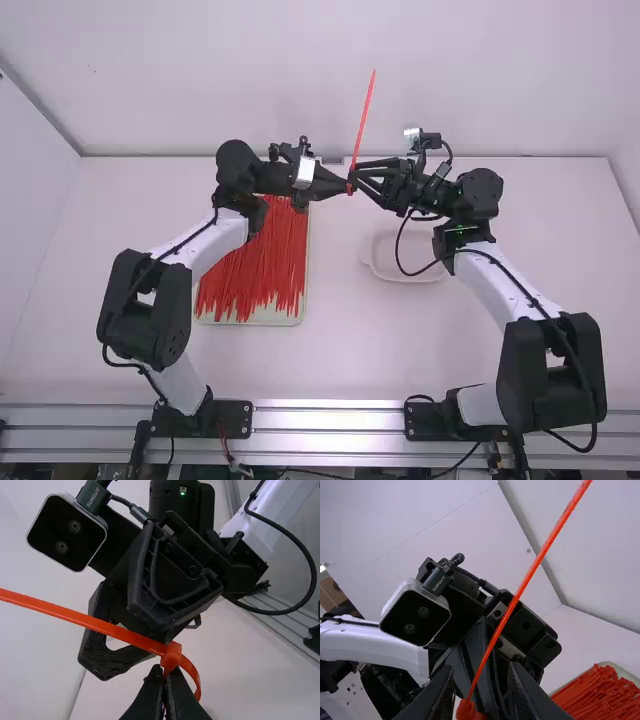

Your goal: Fasten the cable tie

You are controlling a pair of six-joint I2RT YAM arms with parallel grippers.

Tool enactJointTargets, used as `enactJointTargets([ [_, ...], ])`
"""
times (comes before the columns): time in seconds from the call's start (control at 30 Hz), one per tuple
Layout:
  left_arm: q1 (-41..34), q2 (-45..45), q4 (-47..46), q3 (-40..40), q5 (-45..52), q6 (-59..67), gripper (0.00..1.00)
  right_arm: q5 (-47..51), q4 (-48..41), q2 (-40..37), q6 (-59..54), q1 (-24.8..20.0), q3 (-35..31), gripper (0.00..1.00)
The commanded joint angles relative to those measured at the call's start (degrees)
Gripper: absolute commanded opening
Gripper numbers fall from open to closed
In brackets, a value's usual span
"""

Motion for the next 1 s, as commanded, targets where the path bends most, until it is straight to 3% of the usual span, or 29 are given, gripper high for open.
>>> enactJointTargets([
  [0.0, -0.9, 0.4, 0.1, -0.5, -0.3, 0.8, 0.03, 0.3, 0.3, -1.4, 0.0, 0.3, 1.6, 0.29],
  [0.13, -0.8, 0.4, 0.0, -0.5, -0.4, 1.0, 0.03, 0.4, 0.3, -1.4, -0.3, 1.1, 1.6, 0.19],
  [0.17, -0.8, 0.4, -0.2, -0.5, -0.4, 1.0, 0.03, 0.3, 0.3, -1.4, -0.5, 1.1, 1.6, 0.13],
  [0.2, -0.9, 0.4, -0.2, -0.5, -0.4, 1.0, 0.03, 0.3, 0.3, -1.4, -0.5, 1.0, 1.6, 0.0],
  [0.53, -0.9, 0.4, -0.2, -0.5, -0.3, 0.8, 0.05, -0.5, 0.3, -1.4, -1.6, 1.0, 1.6, 0.0],
  [0.57, -0.9, 0.4, -0.3, -0.5, -0.3, 0.8, 0.15, -0.7, 0.3, -1.4, -1.6, 0.9, 1.6, 0.0],
  [0.6, -0.9, 0.4, -0.8, -0.5, -0.5, 0.9, 0.99, -1.1, 0.3, -1.4, -1.6, 0.6, 1.6, 0.0],
  [0.97, -0.8, 0.4, -6.7, 0.3, -15.0, -5.9, 0.99, -5.9, 0.2, -1.4, -0.4, -9.1, 1.6, 0.0],
])
